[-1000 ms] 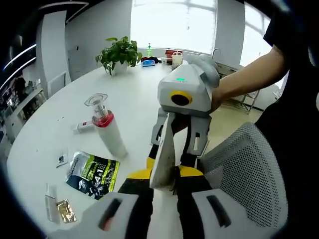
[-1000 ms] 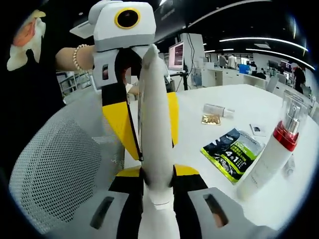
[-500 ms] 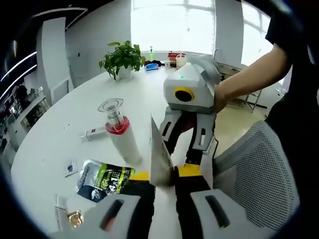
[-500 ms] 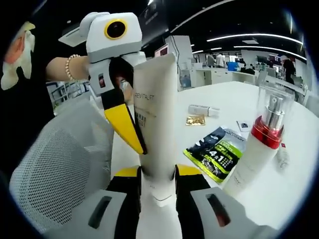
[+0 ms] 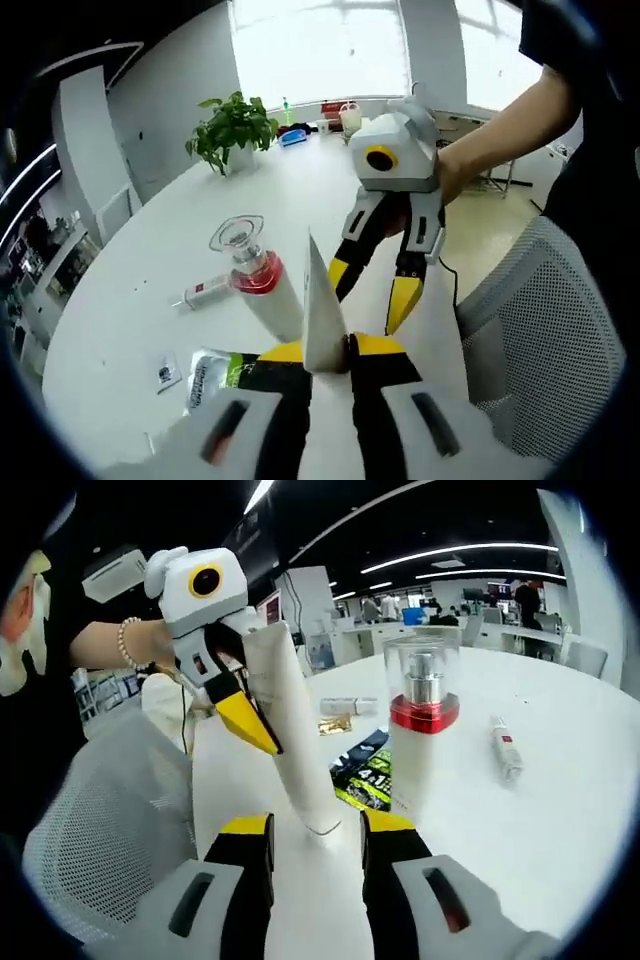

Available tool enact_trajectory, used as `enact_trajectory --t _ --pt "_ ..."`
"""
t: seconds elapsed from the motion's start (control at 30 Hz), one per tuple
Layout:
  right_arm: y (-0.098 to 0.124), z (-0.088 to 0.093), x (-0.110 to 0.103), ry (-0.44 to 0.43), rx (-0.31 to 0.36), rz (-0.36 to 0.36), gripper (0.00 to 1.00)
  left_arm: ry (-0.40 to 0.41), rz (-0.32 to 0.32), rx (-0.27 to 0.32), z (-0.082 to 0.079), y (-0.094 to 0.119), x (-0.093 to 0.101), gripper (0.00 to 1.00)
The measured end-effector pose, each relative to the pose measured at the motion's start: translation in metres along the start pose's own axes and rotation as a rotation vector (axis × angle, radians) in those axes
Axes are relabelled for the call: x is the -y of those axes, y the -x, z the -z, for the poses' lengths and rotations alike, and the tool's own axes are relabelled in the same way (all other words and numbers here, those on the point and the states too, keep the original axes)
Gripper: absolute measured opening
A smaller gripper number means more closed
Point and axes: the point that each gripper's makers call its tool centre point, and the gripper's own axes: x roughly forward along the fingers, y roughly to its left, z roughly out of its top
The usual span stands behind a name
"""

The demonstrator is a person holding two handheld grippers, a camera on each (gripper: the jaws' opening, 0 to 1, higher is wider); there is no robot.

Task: Arrange the skincare products in the storage area until every visible bottle or jar stands upright without overlapping.

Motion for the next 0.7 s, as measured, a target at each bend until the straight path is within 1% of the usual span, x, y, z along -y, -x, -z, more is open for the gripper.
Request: enact_trajectory --t 0.1,0.37,0.4,0.5,0.57,0.7 --pt "0.006 0.004 0.004 -0.014 0.0 0.017 0.36 -0.015 -0.005 0.001 0.0 -0.004 -0.014 0.13" --pt "0.017 0.013 0.011 -0.048 -0.001 0.058 0.39 -0.055 -0.005 0.0 0.0 -0.009 -0.041 0.13" --pt "0.018 0.014 0.011 -0.052 0.0 0.063 0.39 -0.063 -0.003 -0.001 0.001 -0.009 -0.047 0.13" --pt "0.02 0.015 0.01 -0.059 0.002 0.07 0.39 -0.078 -0.002 -0.005 0.001 -0.011 -0.052 0.13" --pt "0.021 0.016 0.01 -0.064 0.004 0.074 0.39 -0.078 -0.003 -0.006 0.001 -0.012 -0.059 0.13" --pt "0.023 0.016 0.009 -0.072 0.006 0.081 0.4 -0.074 -0.002 -0.004 0.002 -0.012 -0.064 0.14"
